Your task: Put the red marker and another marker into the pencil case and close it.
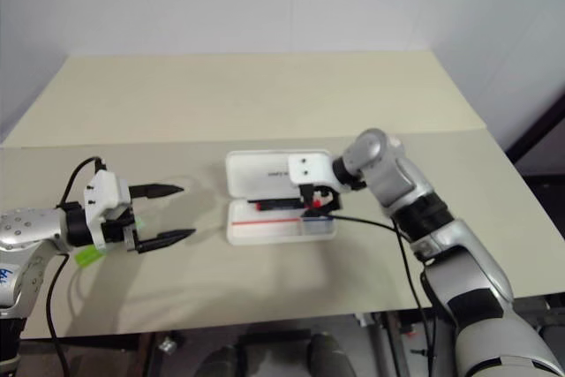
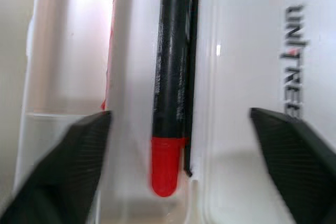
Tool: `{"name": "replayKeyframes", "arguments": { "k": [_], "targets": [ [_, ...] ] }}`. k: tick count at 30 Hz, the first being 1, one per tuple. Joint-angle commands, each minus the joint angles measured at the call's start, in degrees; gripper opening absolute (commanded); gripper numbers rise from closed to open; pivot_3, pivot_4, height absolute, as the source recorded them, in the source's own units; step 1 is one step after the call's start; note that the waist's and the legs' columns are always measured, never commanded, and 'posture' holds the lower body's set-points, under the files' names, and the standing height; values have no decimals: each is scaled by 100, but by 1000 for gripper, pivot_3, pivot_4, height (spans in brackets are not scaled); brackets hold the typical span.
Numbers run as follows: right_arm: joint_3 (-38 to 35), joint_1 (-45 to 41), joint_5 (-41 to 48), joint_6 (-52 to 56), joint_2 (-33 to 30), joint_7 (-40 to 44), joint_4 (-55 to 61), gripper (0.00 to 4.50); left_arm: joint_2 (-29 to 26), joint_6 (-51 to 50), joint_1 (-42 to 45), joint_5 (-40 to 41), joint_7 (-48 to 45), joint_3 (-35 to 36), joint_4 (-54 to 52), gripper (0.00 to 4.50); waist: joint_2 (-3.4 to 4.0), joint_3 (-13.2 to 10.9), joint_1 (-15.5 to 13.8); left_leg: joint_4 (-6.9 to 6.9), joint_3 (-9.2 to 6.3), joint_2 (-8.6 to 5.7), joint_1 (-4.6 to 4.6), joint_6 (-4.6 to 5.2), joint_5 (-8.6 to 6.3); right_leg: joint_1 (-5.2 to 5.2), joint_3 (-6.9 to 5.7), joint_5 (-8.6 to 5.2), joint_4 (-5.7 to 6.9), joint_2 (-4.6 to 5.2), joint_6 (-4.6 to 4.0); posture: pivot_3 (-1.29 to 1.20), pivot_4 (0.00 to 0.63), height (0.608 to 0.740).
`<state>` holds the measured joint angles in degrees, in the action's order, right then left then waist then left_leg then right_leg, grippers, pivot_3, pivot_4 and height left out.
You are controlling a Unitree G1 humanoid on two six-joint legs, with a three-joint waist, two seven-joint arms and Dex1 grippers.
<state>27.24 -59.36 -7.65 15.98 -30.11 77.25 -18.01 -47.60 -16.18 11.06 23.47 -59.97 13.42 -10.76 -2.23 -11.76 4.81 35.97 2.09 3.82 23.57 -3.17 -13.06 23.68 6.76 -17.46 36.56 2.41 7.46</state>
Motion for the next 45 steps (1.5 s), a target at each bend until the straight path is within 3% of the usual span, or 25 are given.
{"name": "replayKeyframes", "arguments": {
  "k": [1, 8, 15, 18, 24, 28, 34, 45],
  "targets": [
    [-327, -112, 421, 368, -5, 260, 614, 4457, -28, 80, 142, 116, 7, 80, -99, 4500, 0, 0, 2, 0, 0, 0, 0, 0, 0, 0, -1, 0, 0, 0, 0, 0, 150, 740],
    [-828, 305, 1565, 698, -166, 797, 1484, 4457, -3, 107, 372, 71, -10, -40, 19, 4500, -2, 1, -3, 1, -2, 0, -2, 0, 0, -4, -2, 0, -1, 0, 0, 0, 150, 740],
    [-2066, 926, 3047, 1682, -246, 328, 2414, 4457, -156, 107, 32, -85, 169, 277, 45, 4500, -4, 2, 4, 1, -2, 0, -2, 0, 0, -4, -2, 0, -2, 1, 1, 0, 150, 740],
    [-2542, 1334, 3263, 1372, -436, 177, 2606, 4457, -406, 24, -435, -371, 452, 673, 16, 4500, -6, 3, 4, -7, -3, 4, -3, -1, -1, -4, -2, -1, -7, 0, -1, 0, 150, 740],
    [-2694, 1570, 3182, 1051, -784, 21, 2369, 4457, -1124, -300, -1214, -571, 361, 1646, 278, 4500, -8, 2, 21, -12, 1, 4, -12, -2, -1, -3, -1, -9, -7, 1, -16, 0, 150, 740],
    [-2629, 1668, 3124, 826, -891, 34, 2027, 4457, -1964, -1218, -1326, -659, 150, 1865, 452, 4500, -25, 3, 11, -17, 2, 2, -13, -2, -1, -4, -2, -57, -11, 8, -106, 0, 150, 740],
    [-2507, 1845, 3220, 875, -761, -163, 2268, 4457, -2599, -2288, -1338, -674, 44, 1581, 516, 4500, -25, 3, 11, -48, 9, -2, -14, -2, -1, 3, -3, -60, -20, 13, -107, 0, 150, 740],
    [-2722, 2153, 3499, 1241, -897, -643, 2922, 4457, -2439, -2931, -903, -811, 413, 175, 241, 4500, -26, 3, 4, -84, 7, 4, -11, -12, -7, 29, -6, -49, -3, 2, -43, 0, 150, 740]
  ]
}}
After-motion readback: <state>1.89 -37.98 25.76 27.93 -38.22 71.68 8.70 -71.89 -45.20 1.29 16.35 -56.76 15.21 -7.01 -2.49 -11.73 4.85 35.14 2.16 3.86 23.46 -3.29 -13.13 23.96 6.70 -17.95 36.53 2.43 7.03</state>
